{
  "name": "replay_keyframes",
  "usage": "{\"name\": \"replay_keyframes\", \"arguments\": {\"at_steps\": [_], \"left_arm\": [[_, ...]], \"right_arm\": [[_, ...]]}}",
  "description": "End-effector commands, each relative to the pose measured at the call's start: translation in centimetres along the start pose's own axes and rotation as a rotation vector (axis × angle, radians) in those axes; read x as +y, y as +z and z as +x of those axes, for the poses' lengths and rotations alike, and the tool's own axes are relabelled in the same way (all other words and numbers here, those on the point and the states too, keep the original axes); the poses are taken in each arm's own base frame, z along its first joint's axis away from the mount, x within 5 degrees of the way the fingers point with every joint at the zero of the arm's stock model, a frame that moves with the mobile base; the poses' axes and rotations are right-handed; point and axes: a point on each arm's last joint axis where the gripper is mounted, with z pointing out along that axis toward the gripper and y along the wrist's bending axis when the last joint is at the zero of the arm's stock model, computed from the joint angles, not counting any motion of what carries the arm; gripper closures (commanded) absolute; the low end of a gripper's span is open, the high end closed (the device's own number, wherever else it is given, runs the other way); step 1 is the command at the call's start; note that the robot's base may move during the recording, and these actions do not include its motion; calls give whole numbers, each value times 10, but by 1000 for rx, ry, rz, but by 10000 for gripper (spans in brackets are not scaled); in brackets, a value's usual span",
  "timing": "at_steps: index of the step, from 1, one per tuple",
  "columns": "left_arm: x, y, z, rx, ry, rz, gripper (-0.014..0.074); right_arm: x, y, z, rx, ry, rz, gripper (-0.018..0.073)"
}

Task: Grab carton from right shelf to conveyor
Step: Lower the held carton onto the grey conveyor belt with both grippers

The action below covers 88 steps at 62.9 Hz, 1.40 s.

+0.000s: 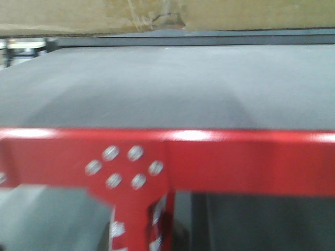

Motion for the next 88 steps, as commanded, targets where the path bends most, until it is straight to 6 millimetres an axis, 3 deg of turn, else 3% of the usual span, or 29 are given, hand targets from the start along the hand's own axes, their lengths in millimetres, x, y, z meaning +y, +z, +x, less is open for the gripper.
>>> {"name": "replay_keyframes", "arguments": {"at_steps": [1, 88], "left_arm": [[0, -5, -3, -39, 15, 4, 603], [0, -5, -3, -39, 15, 4, 603]], "right_arm": [[2, -8, -6, -73, -28, -12, 626], [2, -8, -6, -73, -28, -12, 626]]}}
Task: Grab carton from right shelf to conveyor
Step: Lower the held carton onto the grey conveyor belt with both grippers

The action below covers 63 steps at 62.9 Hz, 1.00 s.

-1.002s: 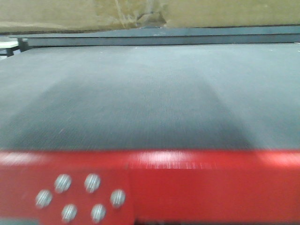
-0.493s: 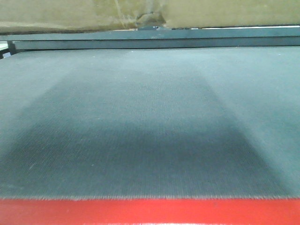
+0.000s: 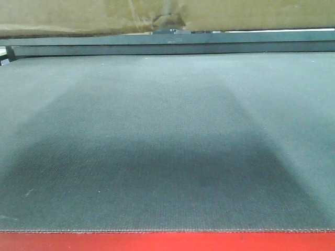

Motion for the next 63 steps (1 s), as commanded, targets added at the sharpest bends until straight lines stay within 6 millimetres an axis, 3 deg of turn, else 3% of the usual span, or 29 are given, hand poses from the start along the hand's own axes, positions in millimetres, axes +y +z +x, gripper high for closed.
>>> {"name": "replay_keyframes", "arguments": {"at_steps": [1, 52, 57, 63], "left_arm": [[0, -5, -3, -39, 15, 4, 603], [-2, -4, -5, -64, 16, 20, 603], [-2, 8, -5, -36, 23, 8, 603], [-1, 36, -4, 29, 47, -43, 603]], "right_arm": [[2, -8, -6, -71, -26, -12, 626], [2, -8, -8, -101, -21, -21, 626], [2, -3, -8, -81, -21, -19, 626], [1, 16, -7, -35, -18, -15, 626]]}}
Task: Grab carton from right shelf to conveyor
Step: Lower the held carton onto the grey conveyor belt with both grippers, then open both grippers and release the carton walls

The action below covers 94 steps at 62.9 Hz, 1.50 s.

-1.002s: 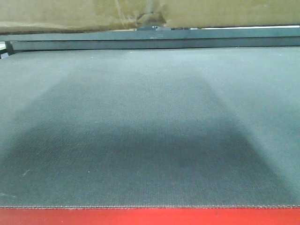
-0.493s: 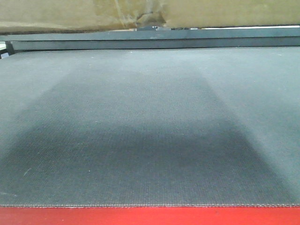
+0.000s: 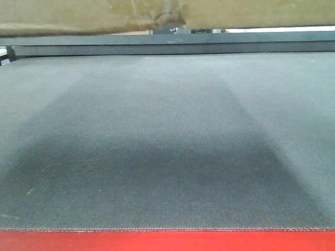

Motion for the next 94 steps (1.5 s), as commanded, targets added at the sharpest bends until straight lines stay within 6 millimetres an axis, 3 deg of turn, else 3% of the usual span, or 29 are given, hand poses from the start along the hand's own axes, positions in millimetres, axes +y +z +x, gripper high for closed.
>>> {"name": "replay_keyframes", "arguments": {"at_steps": [1, 21, 32, 44, 48, 52, 65, 67, 74, 84, 90, 94], "left_arm": [[-1, 26, -2, 24, 39, -32, 603], [-5, 123, 3, 91, 115, -93, 603], [-8, 152, 2, 66, 138, -91, 603], [-10, 170, 1, 50, 147, -81, 578], [-11, 173, 1, 55, 148, -82, 529], [-10, 176, 3, 64, 151, -85, 434], [-10, 181, 3, 69, 164, -97, 4], [-10, 181, 3, 68, 164, -97, -30], [-10, 175, 1, 56, 162, -96, -3], [-8, 149, -4, 3, 153, -91, -3], [-5, 127, -9, -50, 165, -104, 23], [-1, 111, -11, -85, 178, -127, 83]], "right_arm": [[2, 10, -5, -28, -16, -18, 626], [-9, 101, 5, 157, -27, 39, 626], [-27, 152, 15, 227, -16, 89, 626], [-42, 183, 24, 271, 5, 115, 626], [-44, 186, 25, 275, 8, 119, 611], [-44, 186, 25, 275, 8, 119, 524], [-43, 185, 25, 268, 8, 119, -20], [-43, 182, 23, 263, 8, 118, -13], [-41, 171, 18, 233, 6, 117, -10], [-37, 140, 4, 137, 0, 111, 10], [-38, 115, -4, 75, 3, 118, 110], [-41, 99, -7, 45, 11, 130, 234]]}}
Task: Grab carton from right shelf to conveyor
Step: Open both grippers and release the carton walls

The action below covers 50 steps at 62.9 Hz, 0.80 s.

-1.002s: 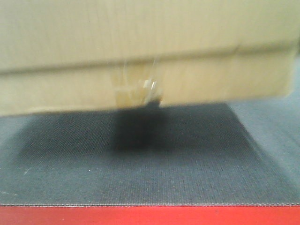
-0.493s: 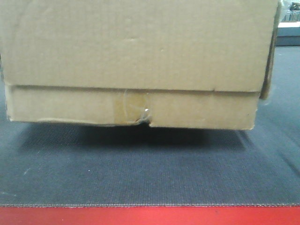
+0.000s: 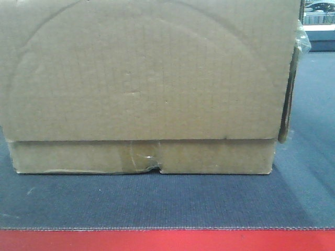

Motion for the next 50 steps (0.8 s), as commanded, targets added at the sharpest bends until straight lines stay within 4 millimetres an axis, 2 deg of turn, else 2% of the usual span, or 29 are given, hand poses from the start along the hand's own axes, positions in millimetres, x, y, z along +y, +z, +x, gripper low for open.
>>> {"name": "replay_keyframes", "arguments": {"at_steps": [1, 5, 11, 16, 23, 34, 41, 45, 50], "left_arm": [[10, -30, -6, -82, 20, -32, 103], [18, -44, -4, -106, 5, -50, 218], [36, -60, 5, -128, -27, -88, 451], [48, -64, 18, -136, -53, -117, 636], [66, -72, 43, -151, -127, -140, 583], [77, -71, 96, -168, -223, -155, 582], [75, -71, 131, -182, -224, -166, 582], [71, -72, 153, -208, -212, -161, 582], [65, -76, 176, -266, -203, -149, 582]], "right_arm": [[-8, -30, -7, -84, 5, 22, 266], [-17, -44, -7, -105, 21, 45, 418], [-33, -59, -2, -118, 54, 90, 636], [-45, -65, 8, -117, 81, 126, 633], [-54, -66, 34, -90, 108, 159, 626], [-56, -59, 86, -103, 114, 172, 626], [-54, -59, 118, -149, 111, 173, 626], [-53, -56, 144, -154, 111, 174, 626], [-50, -63, 164, -193, 107, 174, 626]]}}
